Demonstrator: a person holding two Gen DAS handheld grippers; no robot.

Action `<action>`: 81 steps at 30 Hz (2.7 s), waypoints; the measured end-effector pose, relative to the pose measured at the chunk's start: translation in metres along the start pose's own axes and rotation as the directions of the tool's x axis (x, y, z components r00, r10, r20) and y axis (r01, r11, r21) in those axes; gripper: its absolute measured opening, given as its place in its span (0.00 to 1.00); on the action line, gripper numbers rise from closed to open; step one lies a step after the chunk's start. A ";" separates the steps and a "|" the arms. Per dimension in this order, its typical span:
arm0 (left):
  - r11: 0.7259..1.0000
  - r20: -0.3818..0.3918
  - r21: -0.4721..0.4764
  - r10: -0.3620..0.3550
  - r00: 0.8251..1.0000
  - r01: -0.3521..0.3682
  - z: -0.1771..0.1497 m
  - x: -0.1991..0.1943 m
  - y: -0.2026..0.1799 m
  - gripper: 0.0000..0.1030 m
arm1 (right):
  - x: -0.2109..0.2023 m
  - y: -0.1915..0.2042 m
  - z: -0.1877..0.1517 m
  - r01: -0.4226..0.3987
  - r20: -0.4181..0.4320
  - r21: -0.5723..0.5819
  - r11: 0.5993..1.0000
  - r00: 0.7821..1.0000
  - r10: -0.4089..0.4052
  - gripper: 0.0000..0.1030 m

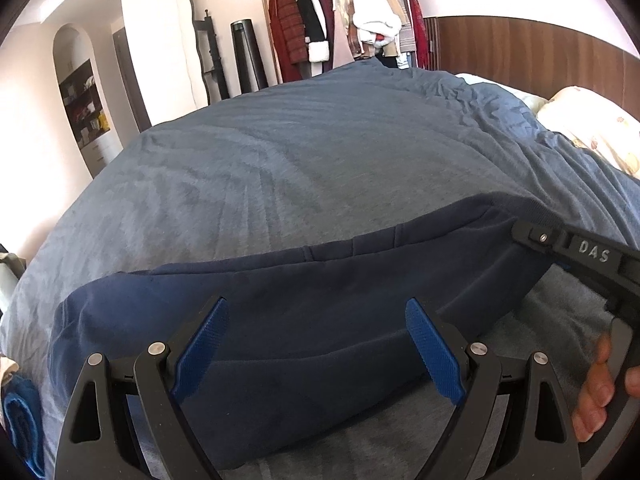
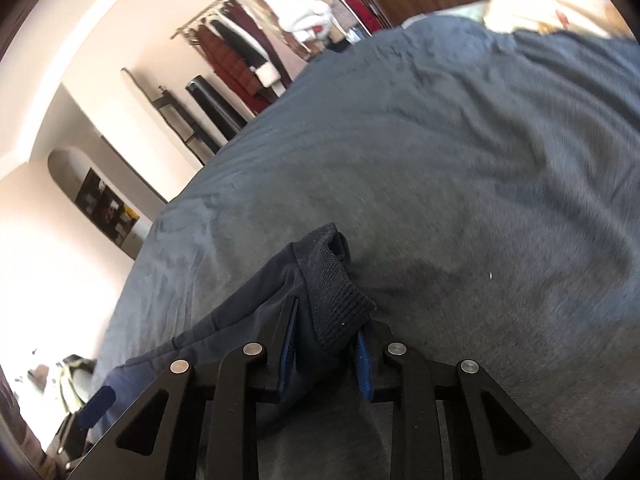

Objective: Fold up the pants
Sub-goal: 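Grasp the cuffs with the right tool and lift them, then carry the cuffs with the right tool over toward the waistband, then lay the cuffs onto the waistband end and open the right tool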

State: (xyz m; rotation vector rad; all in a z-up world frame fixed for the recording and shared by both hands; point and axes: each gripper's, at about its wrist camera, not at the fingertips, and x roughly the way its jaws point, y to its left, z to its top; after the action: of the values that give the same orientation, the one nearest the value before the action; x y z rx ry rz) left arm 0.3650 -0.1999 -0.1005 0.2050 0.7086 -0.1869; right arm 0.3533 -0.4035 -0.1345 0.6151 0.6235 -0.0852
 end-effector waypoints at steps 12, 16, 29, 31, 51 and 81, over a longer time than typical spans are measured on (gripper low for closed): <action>0.995 0.008 -0.091 0.047 0.999 -0.046 -0.005 -0.024 0.056 0.88 | -0.035 0.055 0.009 -0.019 0.066 -0.161 0.987 0.997 0.030 0.25; 0.990 -0.019 -0.132 0.053 0.998 -0.055 -0.008 -0.033 0.078 0.88 | -0.046 0.091 0.007 -0.009 0.082 -0.268 0.963 0.996 0.032 0.25; 0.962 -0.089 -0.232 0.125 0.988 -0.142 -0.028 -0.071 0.167 0.88 | -0.060 0.189 -0.013 -0.023 0.072 -0.493 0.870 0.995 0.067 0.25; 0.952 -0.096 -0.264 0.135 0.986 -0.155 -0.033 -0.076 0.183 0.88 | -0.059 0.204 -0.018 -0.036 0.063 -0.519 0.854 0.995 0.080 0.25; 0.901 -0.112 -0.399 0.139 0.984 -0.173 -0.061 -0.088 0.290 0.88 | -0.031 0.337 -0.101 -0.174 -0.097 -0.687 0.706 0.984 0.149 0.25; 0.859 -0.130 -0.454 0.200 0.971 -0.238 -0.072 -0.084 0.345 0.88 | 0.044 0.383 -0.183 -0.399 -0.405 -0.653 0.644 0.902 0.148 0.24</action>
State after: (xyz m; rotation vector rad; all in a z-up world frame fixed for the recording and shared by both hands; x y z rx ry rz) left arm 0.3404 0.1587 -0.0558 -0.1727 0.7826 0.2151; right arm 0.3910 0.0181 -0.0804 -0.0774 0.7994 0.5577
